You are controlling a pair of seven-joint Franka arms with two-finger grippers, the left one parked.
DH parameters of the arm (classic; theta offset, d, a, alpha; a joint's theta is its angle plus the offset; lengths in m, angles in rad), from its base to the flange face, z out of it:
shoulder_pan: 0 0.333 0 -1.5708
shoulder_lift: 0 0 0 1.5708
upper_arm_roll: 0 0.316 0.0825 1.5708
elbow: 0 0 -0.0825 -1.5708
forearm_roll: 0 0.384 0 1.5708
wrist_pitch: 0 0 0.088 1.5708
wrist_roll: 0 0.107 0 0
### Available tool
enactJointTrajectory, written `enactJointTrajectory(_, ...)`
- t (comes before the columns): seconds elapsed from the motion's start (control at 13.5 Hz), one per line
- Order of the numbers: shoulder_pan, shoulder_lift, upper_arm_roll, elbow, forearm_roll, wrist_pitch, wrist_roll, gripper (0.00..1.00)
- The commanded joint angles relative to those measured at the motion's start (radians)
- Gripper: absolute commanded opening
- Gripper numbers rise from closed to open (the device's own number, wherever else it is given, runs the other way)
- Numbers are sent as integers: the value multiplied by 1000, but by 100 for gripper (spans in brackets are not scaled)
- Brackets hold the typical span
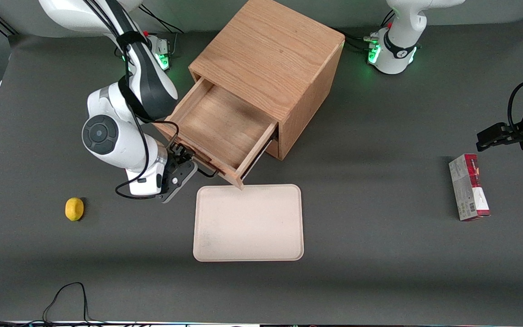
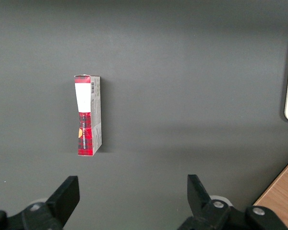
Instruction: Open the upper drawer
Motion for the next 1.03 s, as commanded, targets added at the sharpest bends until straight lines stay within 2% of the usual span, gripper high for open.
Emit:
enactJointTrajectory(0.0, -24, 41, -1, 65, -24, -27, -37, 100)
enactJointTrajectory(0.59, -82, 93, -4, 131, -24, -27, -51, 100)
enactJointTrajectory(0.96, -84, 95, -4, 152, -21, -28, -48, 100)
